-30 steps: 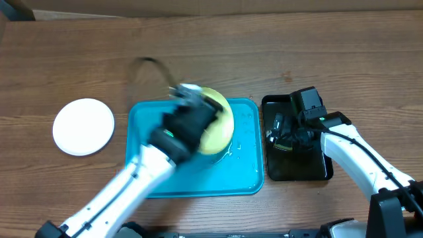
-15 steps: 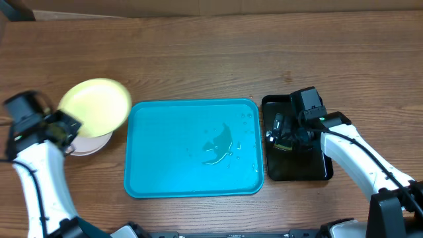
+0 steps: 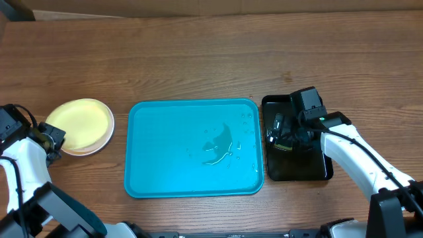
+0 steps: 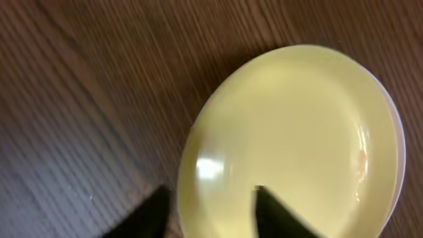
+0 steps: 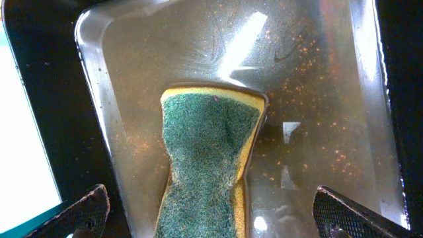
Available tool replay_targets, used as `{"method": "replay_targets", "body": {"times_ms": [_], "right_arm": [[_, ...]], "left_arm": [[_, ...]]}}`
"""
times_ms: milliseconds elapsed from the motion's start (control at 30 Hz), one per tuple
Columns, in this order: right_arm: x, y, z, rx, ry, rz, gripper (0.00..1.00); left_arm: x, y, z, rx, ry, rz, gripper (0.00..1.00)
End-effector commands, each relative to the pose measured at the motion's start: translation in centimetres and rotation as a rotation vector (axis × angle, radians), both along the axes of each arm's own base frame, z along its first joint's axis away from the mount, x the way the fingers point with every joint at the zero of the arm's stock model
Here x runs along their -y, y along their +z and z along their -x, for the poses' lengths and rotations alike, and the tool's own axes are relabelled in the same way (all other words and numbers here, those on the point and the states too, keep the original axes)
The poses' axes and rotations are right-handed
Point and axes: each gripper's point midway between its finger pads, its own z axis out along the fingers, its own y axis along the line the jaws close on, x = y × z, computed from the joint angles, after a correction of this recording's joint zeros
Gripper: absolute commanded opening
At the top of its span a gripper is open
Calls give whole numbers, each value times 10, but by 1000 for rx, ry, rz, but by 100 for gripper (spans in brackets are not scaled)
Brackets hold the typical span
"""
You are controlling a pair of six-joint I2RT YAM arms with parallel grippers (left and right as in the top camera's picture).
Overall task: Clean dirty plates on tray and stack at the side
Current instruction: 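Carry the yellow-green plate left and set it on the plate stack, then release the plate and raise the left gripper over the tray's left edge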
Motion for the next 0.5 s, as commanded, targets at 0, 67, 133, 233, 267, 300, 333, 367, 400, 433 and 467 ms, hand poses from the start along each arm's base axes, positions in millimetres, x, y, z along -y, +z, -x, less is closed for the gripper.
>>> {"method": "replay_targets", "body": {"times_ms": [0, 67, 133, 233, 267, 300, 333, 367, 400, 433, 467], "right_arm": [[2, 1, -1, 8, -5, 8, 100], [2, 1, -1, 7, -5, 8, 100], [2, 1, -1, 7, -5, 8, 100], [2, 1, -1, 8, -5, 8, 100], [2, 1, -1, 8, -5, 8, 100], [2, 1, -1, 8, -5, 8, 100], [2, 1, -1, 7, -5, 8, 100], [2, 1, -1, 7, -5, 8, 100], [2, 1, -1, 7, -5, 8, 100], [2, 1, -1, 7, -5, 8, 100], [2, 1, -1, 8, -5, 8, 100]], "left_arm": [[11, 1, -15, 81, -46, 69, 100], [26, 8, -30, 160, -102, 141, 100], [45, 20, -43, 243, -179, 225, 100], [80, 43, -54, 350, -301, 339, 100], [90, 49, -54, 364, -332, 355, 100], [100, 54, -54, 372, -369, 367, 100], [113, 60, -53, 375, -420, 374, 100], [125, 64, -52, 369, -465, 376, 100], [140, 69, -50, 359, -525, 371, 100], [152, 71, -50, 350, -579, 364, 100], [166, 73, -49, 335, -644, 354, 100]]}}
